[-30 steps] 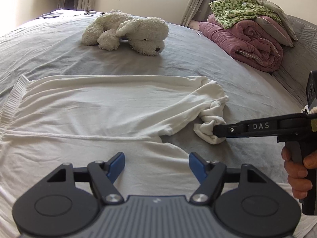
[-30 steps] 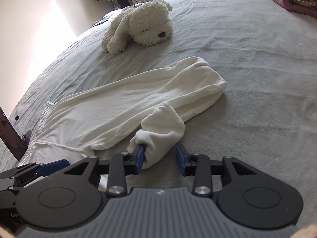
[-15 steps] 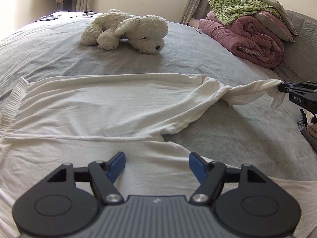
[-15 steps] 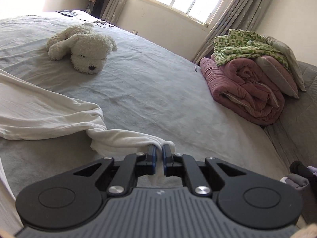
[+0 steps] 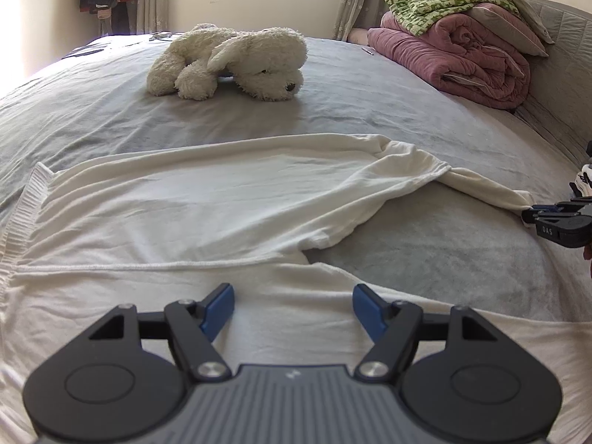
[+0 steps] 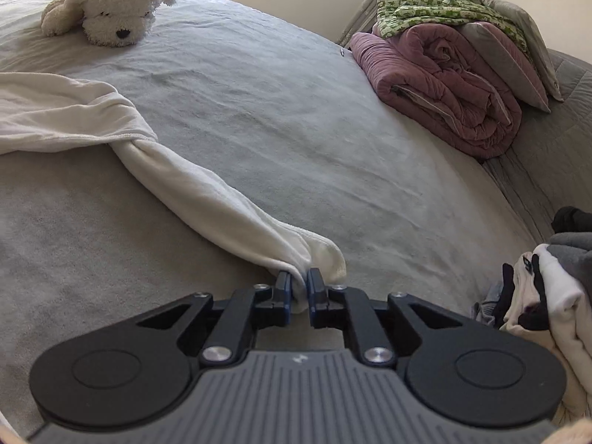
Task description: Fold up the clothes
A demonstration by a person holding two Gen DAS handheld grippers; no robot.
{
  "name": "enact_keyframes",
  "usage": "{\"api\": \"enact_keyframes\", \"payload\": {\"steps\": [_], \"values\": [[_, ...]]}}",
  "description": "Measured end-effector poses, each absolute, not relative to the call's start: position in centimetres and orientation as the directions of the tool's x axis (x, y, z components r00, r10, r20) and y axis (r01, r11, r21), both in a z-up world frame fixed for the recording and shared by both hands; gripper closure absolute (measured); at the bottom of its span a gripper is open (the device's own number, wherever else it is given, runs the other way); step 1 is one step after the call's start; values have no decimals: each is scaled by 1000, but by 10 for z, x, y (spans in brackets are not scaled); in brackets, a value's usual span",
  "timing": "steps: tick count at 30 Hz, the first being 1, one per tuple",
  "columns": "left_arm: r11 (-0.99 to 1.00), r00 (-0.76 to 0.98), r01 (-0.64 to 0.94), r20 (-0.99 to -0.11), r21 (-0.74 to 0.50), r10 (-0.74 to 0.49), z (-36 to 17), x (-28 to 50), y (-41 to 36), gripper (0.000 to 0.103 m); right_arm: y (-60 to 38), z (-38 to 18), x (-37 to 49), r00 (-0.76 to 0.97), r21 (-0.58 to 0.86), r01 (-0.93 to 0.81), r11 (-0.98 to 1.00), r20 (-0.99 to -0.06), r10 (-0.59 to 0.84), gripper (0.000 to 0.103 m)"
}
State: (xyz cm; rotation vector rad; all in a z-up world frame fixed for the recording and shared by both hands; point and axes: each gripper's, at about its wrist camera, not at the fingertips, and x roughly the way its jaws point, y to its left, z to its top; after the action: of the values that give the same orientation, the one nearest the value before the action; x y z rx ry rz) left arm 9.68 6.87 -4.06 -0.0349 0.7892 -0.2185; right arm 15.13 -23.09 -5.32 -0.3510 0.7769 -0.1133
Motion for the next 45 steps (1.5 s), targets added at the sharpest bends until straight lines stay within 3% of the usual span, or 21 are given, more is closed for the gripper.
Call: {"api": "enact_keyframes", "payload": {"steps": [3, 6, 12, 18, 23, 25, 30, 34, 43, 44, 45], "values": [[967, 677, 220, -695, -125, -243, -31, 106, 59, 35, -250, -30, 153, 691, -128, -55, 990, -721, -55, 64], [957, 678, 268, -683, -115, -272, -20, 120, 42, 37, -265, -9, 156, 696, 59, -93, 994, -710, 107, 63], [912, 695, 407, -628, -58, -350, -9, 161, -18, 41, -283, -12, 173, 750, 191, -21, 981, -647, 142, 63], [887, 697, 462, -612, -16, -374, -46, 194, -58, 66, -286, -39, 175, 771, 204, -76, 976, -609, 188, 63], [898, 732, 439, -563, -39, -383, -66, 196, -56, 75, -280, -58, 179, 782, 159, -134, 978, -589, 203, 63], [903, 726, 418, -561, -101, -398, -64, 202, -48, 98, -272, -60, 182, 790, 113, -144, 983, -585, 183, 63], [880, 696, 378, -540, -287, -474, -64, 213, -26, 100, -253, -63, 181, 805, -20, -143, 989, -585, 105, 63], [850, 699, 365, -491, -381, -520, -57, 212, -14, 100, -251, -54, 185, 777, -19, -172, 985, -618, 124, 63], [804, 737, 266, -425, -532, -525, -55, 220, 17, 100, -236, -48, 209, 655, -191, -430, 882, -739, 159, 62], [799, 741, 257, -420, -544, -524, -55, 220, 19, 100, -234, -48, 210, 652, -214, -447, 868, -743, 152, 67], [794, 746, 250, -413, -553, -523, -55, 220, 21, 100, -231, -48, 211, 653, -240, -457, 857, -744, 140, 89]]}}
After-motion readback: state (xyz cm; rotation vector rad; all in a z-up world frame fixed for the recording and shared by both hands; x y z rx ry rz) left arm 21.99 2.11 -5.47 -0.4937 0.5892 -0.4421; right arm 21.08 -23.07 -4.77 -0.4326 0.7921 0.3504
